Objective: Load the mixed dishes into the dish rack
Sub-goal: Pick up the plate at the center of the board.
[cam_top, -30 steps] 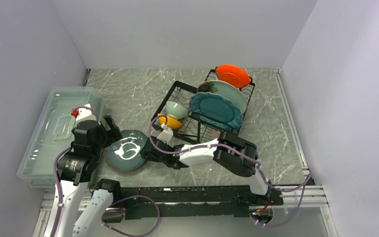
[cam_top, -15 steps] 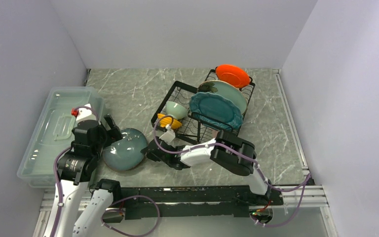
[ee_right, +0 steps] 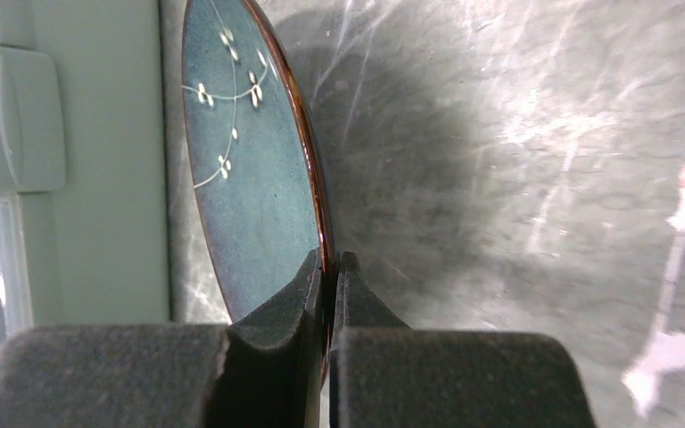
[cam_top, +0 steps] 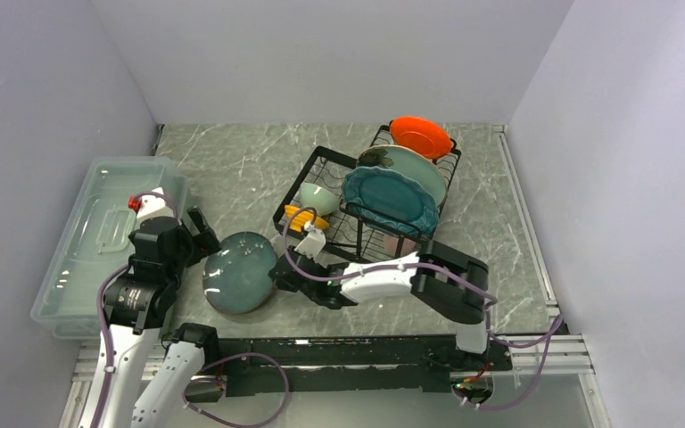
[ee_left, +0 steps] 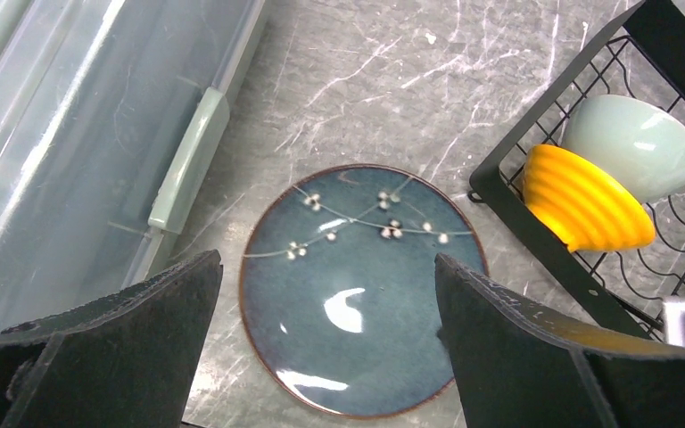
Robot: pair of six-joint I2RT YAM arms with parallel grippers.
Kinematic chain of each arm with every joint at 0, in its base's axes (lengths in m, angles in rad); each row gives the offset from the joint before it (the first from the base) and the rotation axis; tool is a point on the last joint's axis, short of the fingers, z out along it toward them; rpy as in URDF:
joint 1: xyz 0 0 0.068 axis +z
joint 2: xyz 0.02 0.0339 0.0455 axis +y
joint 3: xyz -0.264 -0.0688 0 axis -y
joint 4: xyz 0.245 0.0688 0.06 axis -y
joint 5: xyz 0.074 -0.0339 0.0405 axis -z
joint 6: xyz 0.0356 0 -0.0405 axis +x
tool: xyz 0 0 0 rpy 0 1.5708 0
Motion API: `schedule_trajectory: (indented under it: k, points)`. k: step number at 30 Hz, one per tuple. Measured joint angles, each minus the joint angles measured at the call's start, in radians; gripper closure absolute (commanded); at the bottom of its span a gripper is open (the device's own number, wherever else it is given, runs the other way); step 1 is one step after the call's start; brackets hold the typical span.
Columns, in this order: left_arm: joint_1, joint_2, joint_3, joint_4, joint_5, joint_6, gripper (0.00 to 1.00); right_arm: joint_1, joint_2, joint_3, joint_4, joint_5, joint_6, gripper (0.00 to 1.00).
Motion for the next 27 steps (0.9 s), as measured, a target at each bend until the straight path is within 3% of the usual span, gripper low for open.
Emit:
schedule_trajectory:
  k: [11, 27]
  points:
    - [0.0, 0.002, 0.0, -0.003, -0.027, -0.005, 0.04, 0.008, -0.251, -0.088, -0.2, 0.031, -0.25, 1.0]
    - [0.0, 0.115, 0.003, 0.0, 0.05, 0.0, 0.1, 0.021, -0.782, -0.163, -0.57, 0.037, -0.508, 1.0]
